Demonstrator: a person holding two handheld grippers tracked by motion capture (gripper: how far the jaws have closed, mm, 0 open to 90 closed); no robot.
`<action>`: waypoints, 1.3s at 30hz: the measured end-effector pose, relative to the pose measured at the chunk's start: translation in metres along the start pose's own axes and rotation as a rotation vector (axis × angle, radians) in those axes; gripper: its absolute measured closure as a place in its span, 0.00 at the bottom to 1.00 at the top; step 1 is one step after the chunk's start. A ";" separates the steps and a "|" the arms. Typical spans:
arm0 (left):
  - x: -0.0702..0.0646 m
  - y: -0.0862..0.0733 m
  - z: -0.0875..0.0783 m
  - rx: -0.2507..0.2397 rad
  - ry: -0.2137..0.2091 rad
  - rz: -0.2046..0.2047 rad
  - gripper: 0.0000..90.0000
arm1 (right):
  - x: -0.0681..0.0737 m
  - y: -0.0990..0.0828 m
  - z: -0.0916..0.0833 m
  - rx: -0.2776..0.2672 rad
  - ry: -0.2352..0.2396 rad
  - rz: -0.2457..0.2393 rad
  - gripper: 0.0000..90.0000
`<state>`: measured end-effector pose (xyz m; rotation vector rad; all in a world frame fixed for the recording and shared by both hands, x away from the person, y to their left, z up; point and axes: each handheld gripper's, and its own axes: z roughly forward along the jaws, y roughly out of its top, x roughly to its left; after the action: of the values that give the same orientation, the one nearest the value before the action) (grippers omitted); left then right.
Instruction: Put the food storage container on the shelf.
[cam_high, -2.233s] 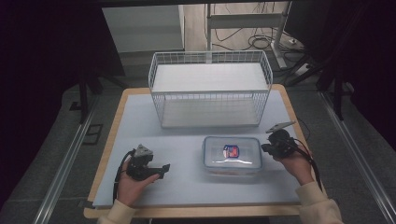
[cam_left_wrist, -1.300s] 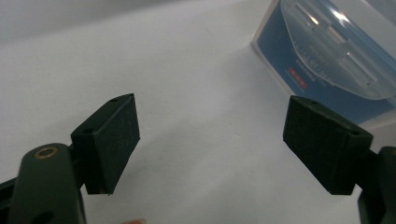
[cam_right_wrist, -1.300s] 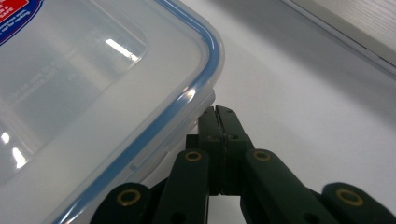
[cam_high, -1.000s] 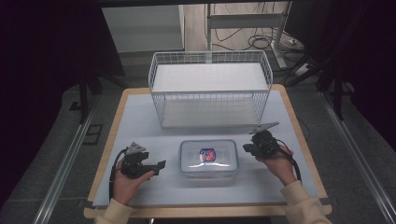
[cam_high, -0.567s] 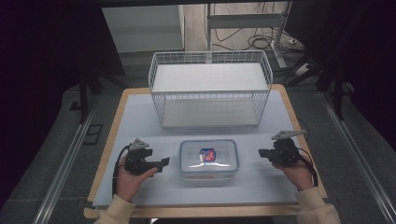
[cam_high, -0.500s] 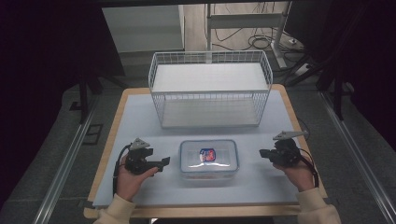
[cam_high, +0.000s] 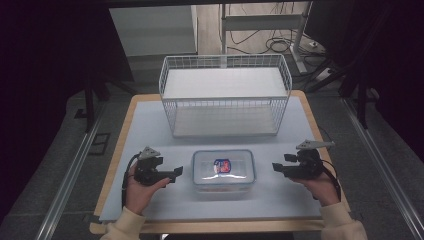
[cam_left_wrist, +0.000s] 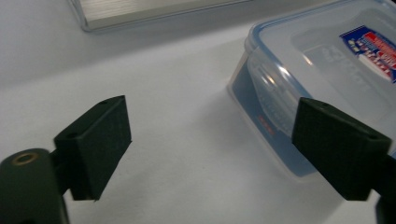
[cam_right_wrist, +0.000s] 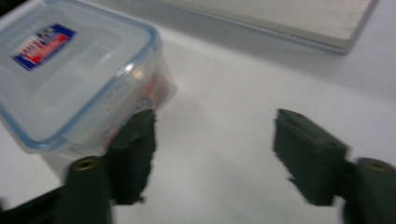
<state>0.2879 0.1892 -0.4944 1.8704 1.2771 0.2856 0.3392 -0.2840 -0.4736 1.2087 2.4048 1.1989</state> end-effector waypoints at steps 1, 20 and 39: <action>0.001 0.002 0.000 0.004 -0.005 -0.013 0.12 | 0.002 0.001 -0.001 -0.018 0.030 0.005 0.22; -0.006 0.007 0.001 0.067 -0.147 -0.036 0.24 | 0.017 0.005 0.008 0.012 0.101 0.009 0.20; -0.009 0.015 0.041 0.119 -0.370 -0.201 0.21 | 0.026 0.008 0.025 0.041 0.163 0.037 0.21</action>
<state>0.3181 0.1588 -0.5068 1.7707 1.2294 -0.2387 0.3393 -0.2474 -0.4792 1.2154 2.5453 1.3127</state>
